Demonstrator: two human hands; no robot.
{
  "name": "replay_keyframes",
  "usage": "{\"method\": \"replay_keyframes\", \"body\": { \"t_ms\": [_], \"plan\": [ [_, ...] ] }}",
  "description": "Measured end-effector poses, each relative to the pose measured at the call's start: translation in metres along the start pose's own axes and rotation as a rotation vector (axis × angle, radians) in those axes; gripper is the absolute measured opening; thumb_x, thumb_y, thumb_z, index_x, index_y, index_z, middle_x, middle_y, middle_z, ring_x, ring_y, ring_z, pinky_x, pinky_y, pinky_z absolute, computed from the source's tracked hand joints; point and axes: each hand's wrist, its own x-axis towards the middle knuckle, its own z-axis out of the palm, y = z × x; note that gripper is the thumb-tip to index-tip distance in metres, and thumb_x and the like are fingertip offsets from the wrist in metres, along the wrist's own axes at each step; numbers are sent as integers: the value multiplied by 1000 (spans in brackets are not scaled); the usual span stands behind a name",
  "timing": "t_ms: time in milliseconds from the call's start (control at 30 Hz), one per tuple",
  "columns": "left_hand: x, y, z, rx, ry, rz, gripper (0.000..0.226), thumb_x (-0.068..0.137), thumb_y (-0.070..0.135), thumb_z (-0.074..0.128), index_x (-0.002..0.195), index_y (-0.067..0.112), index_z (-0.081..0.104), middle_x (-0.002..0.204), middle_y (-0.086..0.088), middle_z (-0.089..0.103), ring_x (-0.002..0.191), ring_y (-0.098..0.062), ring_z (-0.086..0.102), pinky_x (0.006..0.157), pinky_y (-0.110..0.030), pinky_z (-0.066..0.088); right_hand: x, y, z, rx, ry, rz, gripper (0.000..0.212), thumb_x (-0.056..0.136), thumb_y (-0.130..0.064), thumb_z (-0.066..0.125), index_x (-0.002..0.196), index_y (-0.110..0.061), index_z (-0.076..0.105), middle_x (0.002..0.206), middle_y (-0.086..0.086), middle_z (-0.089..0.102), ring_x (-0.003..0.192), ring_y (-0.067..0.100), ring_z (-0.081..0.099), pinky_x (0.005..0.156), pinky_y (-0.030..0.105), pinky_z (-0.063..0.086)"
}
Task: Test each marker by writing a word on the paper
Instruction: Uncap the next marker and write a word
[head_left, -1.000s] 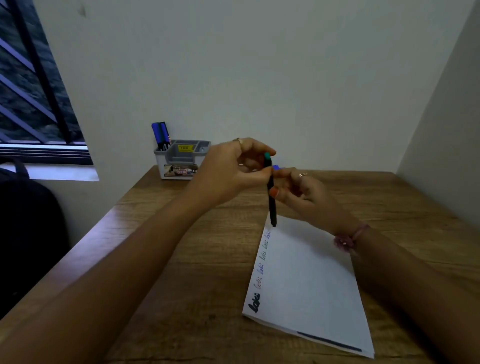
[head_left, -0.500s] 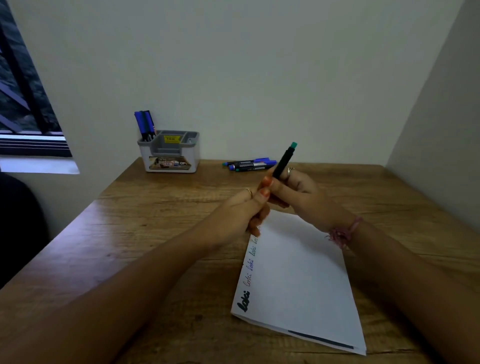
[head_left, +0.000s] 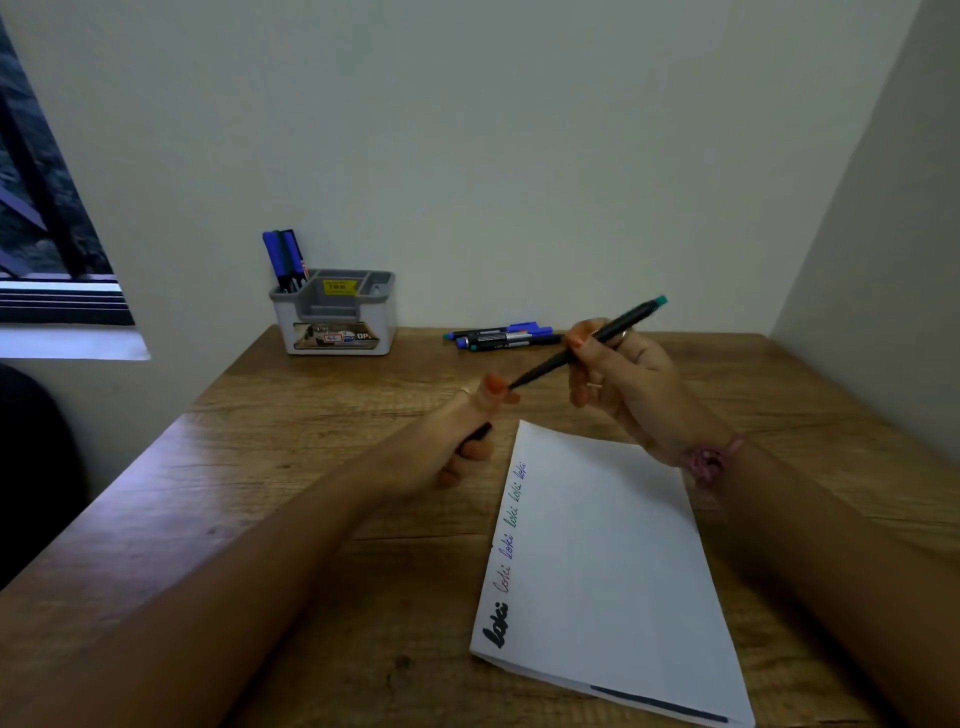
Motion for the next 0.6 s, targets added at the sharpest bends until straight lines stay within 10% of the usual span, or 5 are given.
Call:
{"method": "replay_keyframes", "body": {
  "t_ms": [167, 600],
  "plan": [
    [1, -8, -24, 494, 34, 3, 57, 77, 67, 49, 130, 46, 38, 90, 15, 56, 85, -4, 53, 70, -24, 41, 4, 12, -22, -65, 127, 58, 19, 86, -2, 58, 76, -18, 55, 55, -7, 52, 48, 8, 46, 46, 18, 41],
    [13, -3, -8, 1052, -106, -26, 74, 71, 71, 55, 133, 34, 38, 72, 10, 42, 64, -5, 38, 57, -22, 28, -4, 30, -12, -167, -246, 345, 11, 85, -6, 54, 81, -4, 64, 67, 6, 69, 59, 14, 66, 58, 21, 55]
  ]
}}
